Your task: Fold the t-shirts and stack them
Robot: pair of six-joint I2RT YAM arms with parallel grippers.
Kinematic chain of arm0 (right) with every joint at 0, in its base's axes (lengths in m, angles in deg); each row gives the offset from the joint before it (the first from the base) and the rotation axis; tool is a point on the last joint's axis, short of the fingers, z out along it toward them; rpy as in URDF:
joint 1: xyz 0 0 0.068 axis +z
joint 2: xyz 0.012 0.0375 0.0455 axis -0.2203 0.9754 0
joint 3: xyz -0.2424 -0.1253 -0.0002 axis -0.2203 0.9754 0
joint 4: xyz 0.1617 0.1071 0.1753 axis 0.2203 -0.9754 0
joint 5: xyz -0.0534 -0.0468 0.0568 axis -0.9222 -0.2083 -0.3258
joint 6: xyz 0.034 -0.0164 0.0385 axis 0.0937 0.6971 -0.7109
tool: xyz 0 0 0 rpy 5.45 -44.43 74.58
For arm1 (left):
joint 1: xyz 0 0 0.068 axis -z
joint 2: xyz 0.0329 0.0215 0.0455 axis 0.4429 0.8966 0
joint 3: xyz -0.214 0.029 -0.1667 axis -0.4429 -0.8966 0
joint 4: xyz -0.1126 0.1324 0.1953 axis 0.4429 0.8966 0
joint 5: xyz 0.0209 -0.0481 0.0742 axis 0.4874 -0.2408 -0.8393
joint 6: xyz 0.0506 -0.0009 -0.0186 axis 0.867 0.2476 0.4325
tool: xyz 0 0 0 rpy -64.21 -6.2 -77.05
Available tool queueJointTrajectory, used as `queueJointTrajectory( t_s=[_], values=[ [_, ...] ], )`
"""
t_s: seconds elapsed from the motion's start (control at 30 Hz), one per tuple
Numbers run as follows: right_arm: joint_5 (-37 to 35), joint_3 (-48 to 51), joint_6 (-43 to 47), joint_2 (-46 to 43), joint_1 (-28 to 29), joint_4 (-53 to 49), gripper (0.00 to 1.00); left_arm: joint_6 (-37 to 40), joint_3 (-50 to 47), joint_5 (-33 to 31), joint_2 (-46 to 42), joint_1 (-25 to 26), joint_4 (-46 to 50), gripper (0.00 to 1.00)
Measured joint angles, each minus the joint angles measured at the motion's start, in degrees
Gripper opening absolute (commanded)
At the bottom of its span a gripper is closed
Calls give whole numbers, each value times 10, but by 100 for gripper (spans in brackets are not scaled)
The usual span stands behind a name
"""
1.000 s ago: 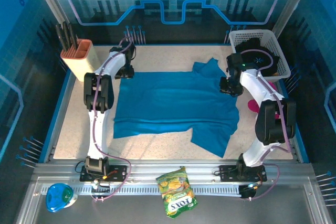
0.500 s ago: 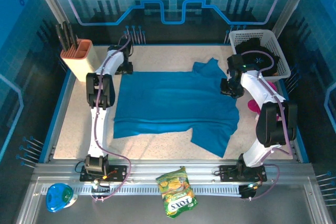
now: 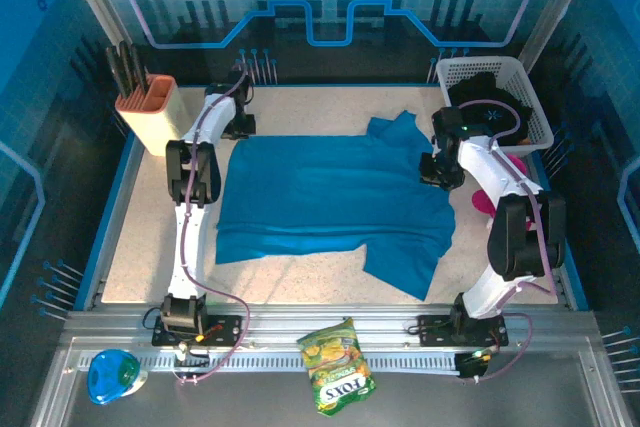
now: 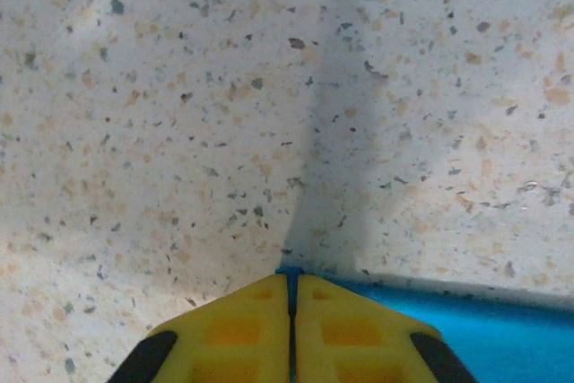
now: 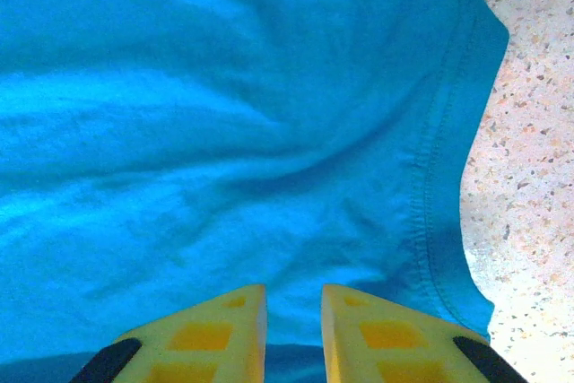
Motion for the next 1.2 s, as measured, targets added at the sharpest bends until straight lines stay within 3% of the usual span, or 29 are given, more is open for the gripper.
queueJointTrajectory(
  t_s=[0.2, 0.33, 0.67, 0.83, 1.0, 1.2],
  values=[
    [4, -33, 10, 8, 0, -9, 28, -21, -113, 5, -66, 0, -37, 0],
    [12, -109, 33, 55, 0, 1, 41, -42, -173, 10, -113, 5, -35, 0],
    [7, -433, 84, 353, -4, -15, 46, -73, -201, 20, -270, 68, -39, 0],
    [-28, -561, 105, 469, -4, -65, 42, -76, -211, 27, -278, 81, -40, 0],
    [-58, -590, 114, 503, -7, -103, 39, -80, -235, 28, -278, 81, -39, 0],
    [-66, -593, 123, 505, -12, -119, 5, -80, -262, 29, -278, 80, -47, 0]
  ],
)
